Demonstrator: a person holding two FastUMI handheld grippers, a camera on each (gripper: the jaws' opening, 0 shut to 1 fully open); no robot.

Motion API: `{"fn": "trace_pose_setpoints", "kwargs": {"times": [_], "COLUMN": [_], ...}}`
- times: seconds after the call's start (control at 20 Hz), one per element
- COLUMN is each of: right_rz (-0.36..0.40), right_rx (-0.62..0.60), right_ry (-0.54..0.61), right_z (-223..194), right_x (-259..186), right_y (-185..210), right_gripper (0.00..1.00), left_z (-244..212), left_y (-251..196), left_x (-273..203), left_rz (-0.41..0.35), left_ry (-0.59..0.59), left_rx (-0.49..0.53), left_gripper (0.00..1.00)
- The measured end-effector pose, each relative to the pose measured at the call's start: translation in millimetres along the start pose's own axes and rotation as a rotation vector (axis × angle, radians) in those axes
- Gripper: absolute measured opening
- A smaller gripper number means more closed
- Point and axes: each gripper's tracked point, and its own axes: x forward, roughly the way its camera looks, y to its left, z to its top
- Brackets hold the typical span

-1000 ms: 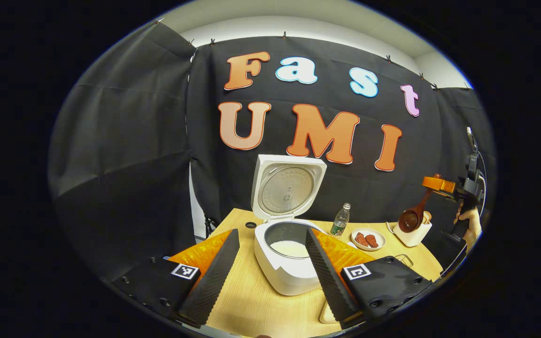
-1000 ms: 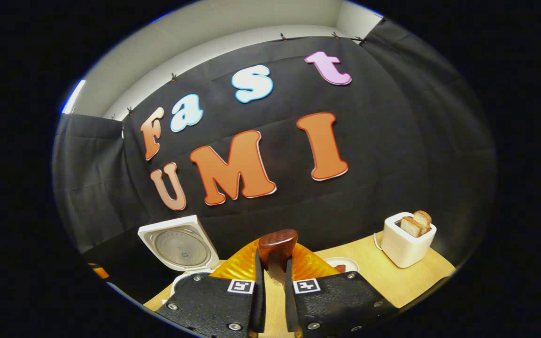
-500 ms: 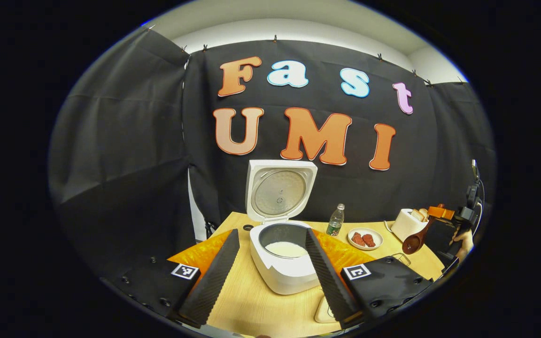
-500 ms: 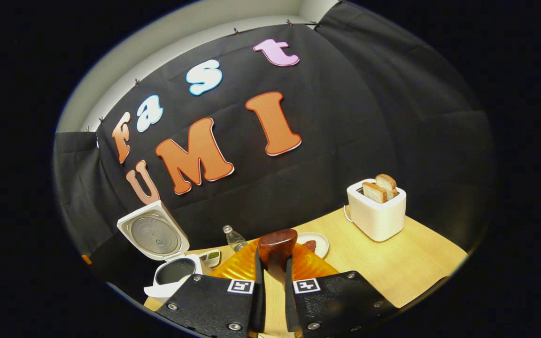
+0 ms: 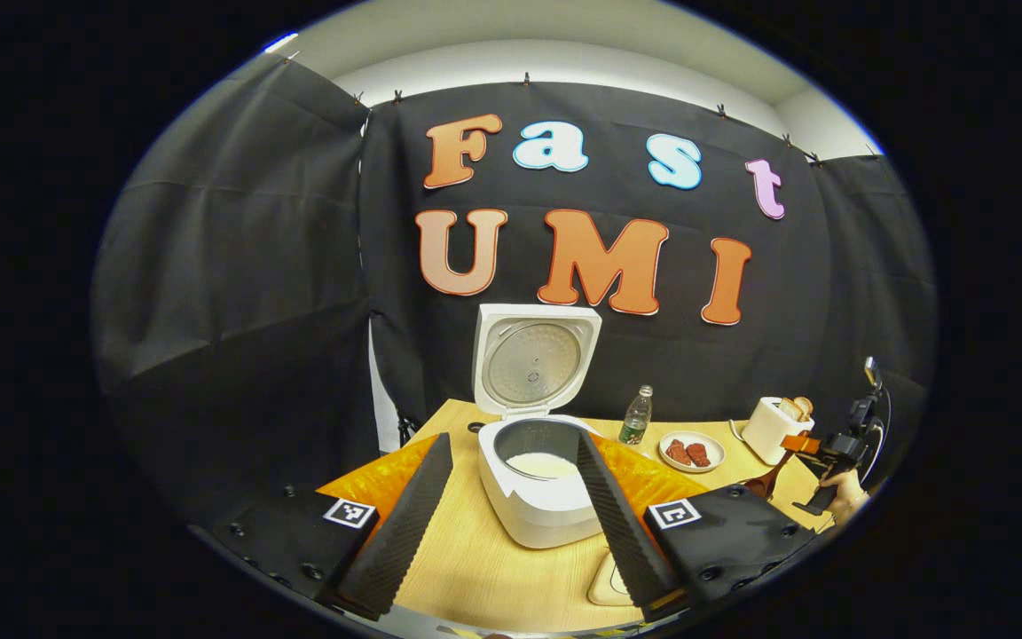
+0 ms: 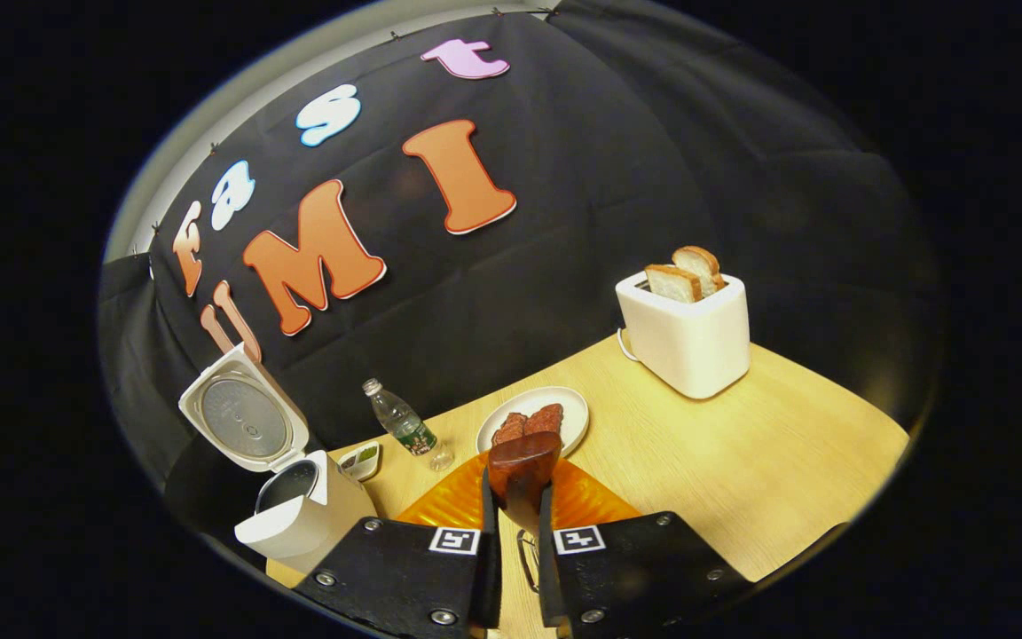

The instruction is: Close the left gripper, press the button to open the rice cooker; take a wooden spoon from the chopstick holder with the right hand, scoop a spoonful of rice and pour it into the rice cooker, then put the wooden spoon back into the chopstick holder.

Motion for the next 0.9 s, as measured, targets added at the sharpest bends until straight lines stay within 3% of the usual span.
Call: {"fn": "trace_pose_setpoints", "kwargs": {"times": [0.4,0.65,0.7,0.75,0.8,0.85,0.9], "right_rz": [-0.010,-0.060,-0.072,-0.075,-0.068,-0.065,-0.068], "right_rx": [0.177,0.244,0.250,0.252,0.255,0.260,0.252], "right_ry": [0.027,0.037,0.035,0.033,0.035,0.047,0.054], "right_z": [-16,-14,-14,-13,-12,-11,-9], "right_x": [10,5,4,0,-4,-10,-14], "right_y": [-28,-51,-55,-56,-56,-56,-58], "right_gripper": [0.21,0.25,0.30,0.27,0.59,0.62,0.92], "left_z": [-6,-1,0,1,3,7,9], "left_y": [17,8,5,2,-2,-3,-4], "left_x": [-9,-3,-3,-2,-2,0,0], "left_rz": [0.059,0.050,0.043,0.036,0.028,0.024,0.023], "left_ry": [0.019,0.018,0.017,0.013,0.011,0.006,-0.002], "left_rx": [0.022,0.049,0.044,0.040,0.038,0.040,0.045], "left_gripper": [0.96,0.96,0.96,0.96,0.96,0.97,0.97]}}
